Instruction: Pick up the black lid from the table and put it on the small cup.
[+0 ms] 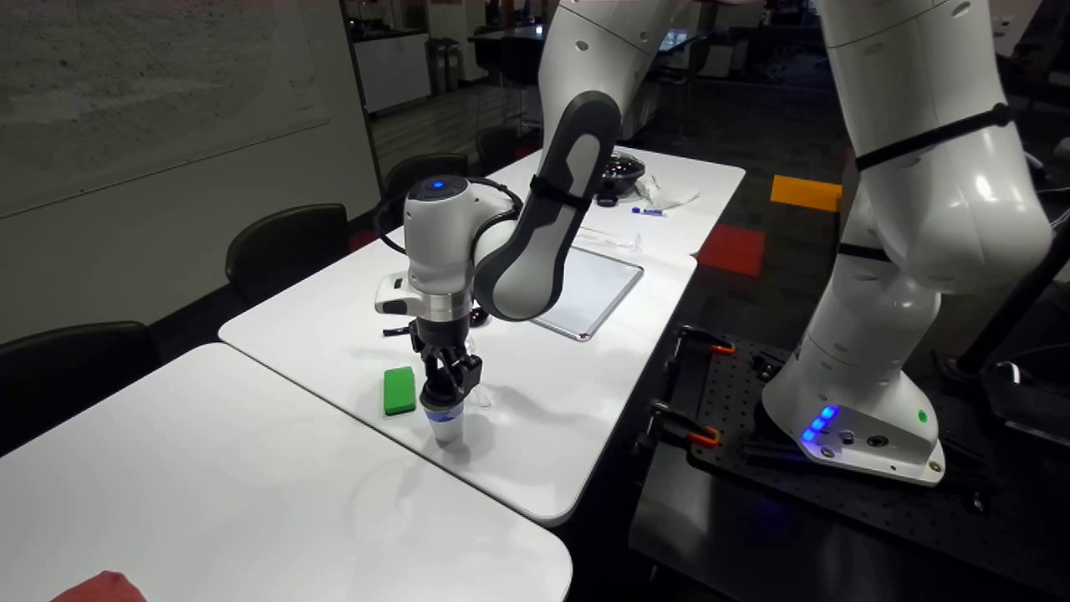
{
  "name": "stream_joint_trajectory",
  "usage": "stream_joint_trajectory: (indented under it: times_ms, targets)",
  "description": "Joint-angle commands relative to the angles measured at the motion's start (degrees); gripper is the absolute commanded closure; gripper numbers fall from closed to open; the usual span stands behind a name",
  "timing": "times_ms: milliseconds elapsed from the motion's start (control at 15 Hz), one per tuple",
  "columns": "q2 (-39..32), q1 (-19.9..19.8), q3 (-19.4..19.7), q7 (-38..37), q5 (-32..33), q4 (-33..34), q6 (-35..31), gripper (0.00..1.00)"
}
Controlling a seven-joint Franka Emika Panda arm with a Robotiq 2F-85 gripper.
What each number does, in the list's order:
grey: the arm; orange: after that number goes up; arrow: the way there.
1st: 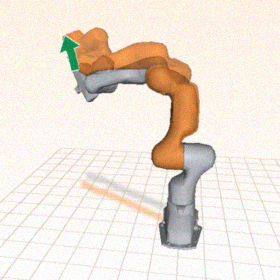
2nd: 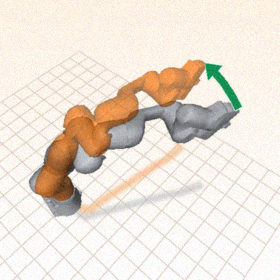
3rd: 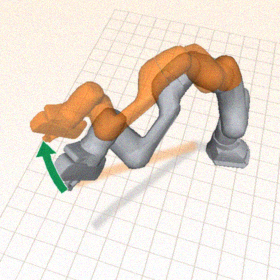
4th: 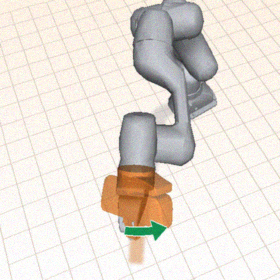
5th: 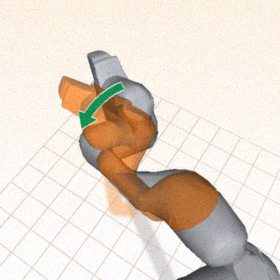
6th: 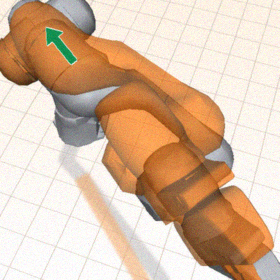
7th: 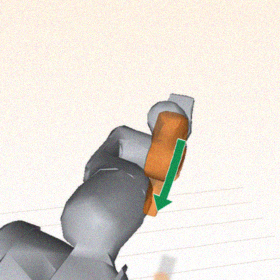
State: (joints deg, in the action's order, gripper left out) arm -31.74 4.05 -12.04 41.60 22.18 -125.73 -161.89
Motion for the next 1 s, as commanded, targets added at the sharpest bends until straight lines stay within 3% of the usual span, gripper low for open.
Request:
stream_joint_trajectory:
  times_ms: [0,933]
  targets:
    - [-1.2,1.4,1.2,0.3,1.0,2.0,0.4,0.27]
    - [-2.8,2.4,1.5,0.3,2.8,3.3,-0.5,0.28]
